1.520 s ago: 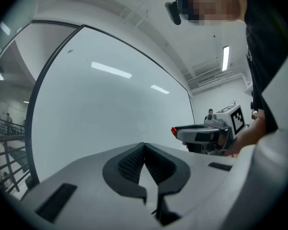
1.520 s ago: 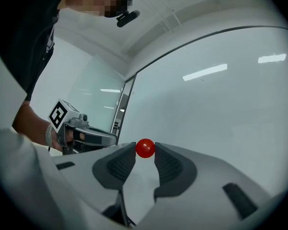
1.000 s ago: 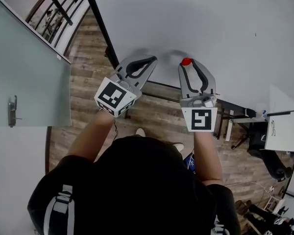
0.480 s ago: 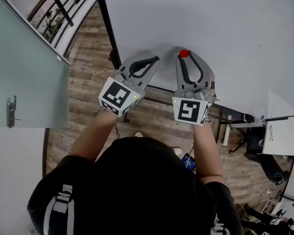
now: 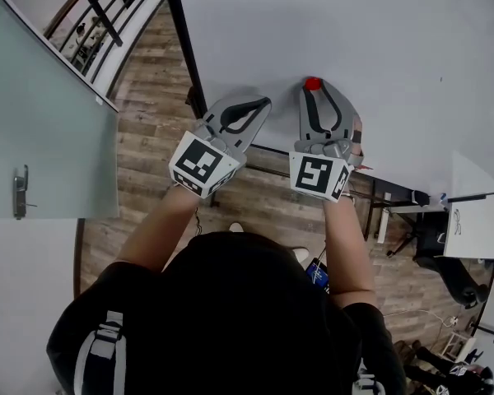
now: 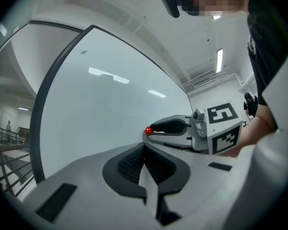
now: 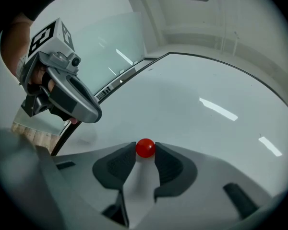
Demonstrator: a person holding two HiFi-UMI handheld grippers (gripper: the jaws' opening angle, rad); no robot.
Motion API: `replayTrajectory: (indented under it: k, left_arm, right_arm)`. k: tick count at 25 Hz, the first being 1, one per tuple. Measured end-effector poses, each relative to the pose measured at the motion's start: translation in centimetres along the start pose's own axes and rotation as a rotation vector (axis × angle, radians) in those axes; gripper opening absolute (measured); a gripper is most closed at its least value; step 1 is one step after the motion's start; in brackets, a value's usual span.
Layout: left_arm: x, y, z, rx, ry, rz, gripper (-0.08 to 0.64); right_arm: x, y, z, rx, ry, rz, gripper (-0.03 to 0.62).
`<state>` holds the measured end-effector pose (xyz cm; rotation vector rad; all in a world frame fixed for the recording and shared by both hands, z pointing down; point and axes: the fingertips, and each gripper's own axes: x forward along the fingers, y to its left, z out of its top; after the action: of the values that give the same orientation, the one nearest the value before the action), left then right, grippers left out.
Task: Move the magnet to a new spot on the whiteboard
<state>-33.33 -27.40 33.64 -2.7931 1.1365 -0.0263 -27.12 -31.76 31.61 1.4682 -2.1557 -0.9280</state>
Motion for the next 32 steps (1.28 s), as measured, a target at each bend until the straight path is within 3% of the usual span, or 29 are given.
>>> replayTrajectory:
  k: [9, 18, 21, 30, 32]
  left_arm:
    - [-0.6, 0.3, -0.6, -0.017, 0.003, 0.001, 0.005]
    - [-0.8, 0.2, -0.7, -0.021, 0.001, 0.0, 0.005]
    - [-0.8, 0.0, -0.6, -0.018, -0.001, -0.001, 0.005]
    - [-1.5, -2.0, -0.2, -0.021, -0.011, -0.03, 0.005]
    - [-1.8, -2.7, -0.4, -0.027, -0.007, -0.041, 0.005]
  right_arm:
    - [0.3, 0.1, -0.5, -0.085, 0.029, -0.08, 0.121]
    - [-0.4, 0.3, 0.0, -0.055, 0.009, -0.055, 0.13]
    - [-1.5, 0.4, 0.5, 0.031, -0.026, -0.015, 0.133]
    - [-6.5, 1.4, 0.4, 0.47, -0.083, 0.145, 0.111]
    - [-7.7, 1.9, -0.1, 0.513, -0.076, 0.18, 0.093]
